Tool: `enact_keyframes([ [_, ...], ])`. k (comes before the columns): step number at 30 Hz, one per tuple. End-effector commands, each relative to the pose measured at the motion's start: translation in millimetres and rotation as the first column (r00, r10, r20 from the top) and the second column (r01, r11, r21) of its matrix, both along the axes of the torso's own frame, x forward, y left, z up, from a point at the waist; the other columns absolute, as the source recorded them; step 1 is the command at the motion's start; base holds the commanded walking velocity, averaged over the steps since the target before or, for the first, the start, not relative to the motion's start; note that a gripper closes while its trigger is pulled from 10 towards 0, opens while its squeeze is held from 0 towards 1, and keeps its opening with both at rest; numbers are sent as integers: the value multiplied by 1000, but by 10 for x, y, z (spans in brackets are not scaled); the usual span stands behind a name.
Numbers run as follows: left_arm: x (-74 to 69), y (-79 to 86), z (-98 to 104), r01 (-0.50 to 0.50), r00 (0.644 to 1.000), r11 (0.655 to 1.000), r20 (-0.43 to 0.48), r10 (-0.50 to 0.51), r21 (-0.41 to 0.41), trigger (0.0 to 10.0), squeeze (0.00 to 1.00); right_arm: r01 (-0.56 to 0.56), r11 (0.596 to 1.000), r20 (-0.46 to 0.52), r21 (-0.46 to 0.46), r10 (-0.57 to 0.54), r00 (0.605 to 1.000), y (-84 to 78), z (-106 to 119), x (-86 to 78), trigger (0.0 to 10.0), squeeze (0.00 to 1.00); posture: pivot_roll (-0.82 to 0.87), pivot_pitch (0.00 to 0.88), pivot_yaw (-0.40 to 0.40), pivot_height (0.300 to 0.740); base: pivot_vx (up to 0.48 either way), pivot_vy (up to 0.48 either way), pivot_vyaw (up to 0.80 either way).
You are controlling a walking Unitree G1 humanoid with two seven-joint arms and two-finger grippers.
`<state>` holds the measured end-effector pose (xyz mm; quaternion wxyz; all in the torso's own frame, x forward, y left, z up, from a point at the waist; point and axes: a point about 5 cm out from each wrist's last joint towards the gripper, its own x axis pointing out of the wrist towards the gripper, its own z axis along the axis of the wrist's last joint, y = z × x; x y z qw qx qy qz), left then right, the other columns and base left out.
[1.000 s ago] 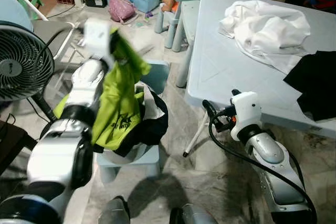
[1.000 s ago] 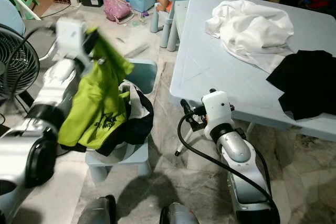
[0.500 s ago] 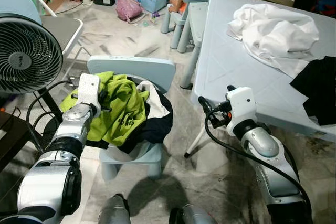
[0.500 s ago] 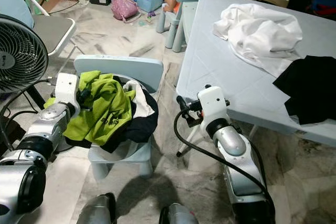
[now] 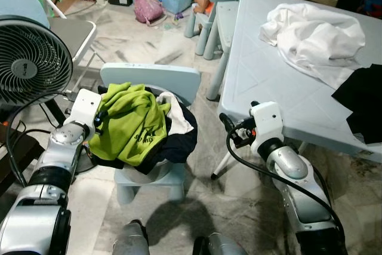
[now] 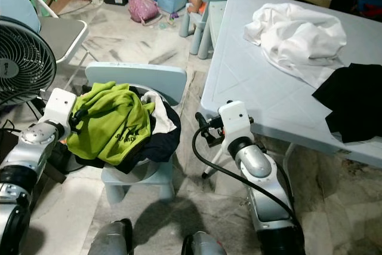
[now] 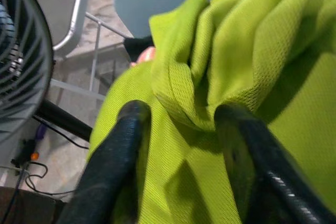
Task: Hang hanger
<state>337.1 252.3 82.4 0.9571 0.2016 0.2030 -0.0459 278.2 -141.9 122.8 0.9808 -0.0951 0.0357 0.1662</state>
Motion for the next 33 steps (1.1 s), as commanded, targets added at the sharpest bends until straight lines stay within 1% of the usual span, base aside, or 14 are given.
enact_keyframes([
  [1,7,-51,18,35,999,999,3,-35,16,10000,1000,2,1000,12,-10,-1,1000,-18,29,35,10000,0,-80,113,-68,740,0,0,0],
  [4,15,-58,60,38,999,999,27,-39,32,10000,1000,6,1000,19,-10,-6,1000,-17,54,61,10000,0,-90,125,-61,740,0,0,0],
  [8,14,-38,129,50,996,995,71,-56,83,10000,1000,21,1000,20,-2,-21,1000,-7,24,20,10000,0,-96,118,-38,740,0,0,0],
  [13,-31,-43,95,65,996,993,51,-70,97,10000,1000,28,1000,21,2,-28,999,0,21,25,10000,0,-92,119,-37,740,0,0,0],
  [16,-83,-22,35,50,999,998,6,-50,42,10000,1000,28,1000,22,3,-28,999,1,21,32,10000,0,-87,121,-38,740,0,0,0],
  [18,-116,1,-5,26,999,1000,-24,-26,-14,10000,1000,28,1000,23,4,-28,999,6,21,41,10000,0,-83,124,-39,740,0,0,0],
  [19,-138,17,-22,26,999,1000,-32,-26,-13,10000,1000,26,1000,23,4,-26,999,13,20,46,10000,0,-81,127,-38,740,0,0,0],
  [24,-154,41,22,26,1000,1000,15,-25,-15,10000,1000,26,1000,23,8,-26,999,36,13,41,10000,0,-78,135,-31,740,0,0,0],
  [25,-155,45,34,30,999,1000,22,-30,-6,10000,1000,26,1000,23,9,-26,999,40,11,38,10000,0,-78,136,-29,740,0,0,0],
  [26,-154,48,52,49,998,998,26,-50,28,10000,1000,29,1000,22,12,-29,999,45,9,32,10000,0,-80,138,-27,740,0,0,0],
  [29,-152,42,63,57,998,997,27,-59,44,10000,1000,31,999,22,14,-32,999,42,3,22,10000,0,-79,142,-23,740,0,0,0],
  [31,-159,51,50,46,999,998,16,-47,31,10000,1000,34,999,22,15,-34,999,48,-5,11,10000,0,-79,142,-20,740,0,0,0],
  [32,-162,58,36,21,1000,1000,3,-21,-18,10000,1000,35,999,22,16,-36,999,54,-5,9,10000,0,-76,141,-13,740,0,0,0],
  [33,-166,59,13,-30,999,993,-23,28,-118,10000,1000,38,999,24,19,-39,999,55,-2,7,10000,0,-69,140,-8,740,0,0,0],
])
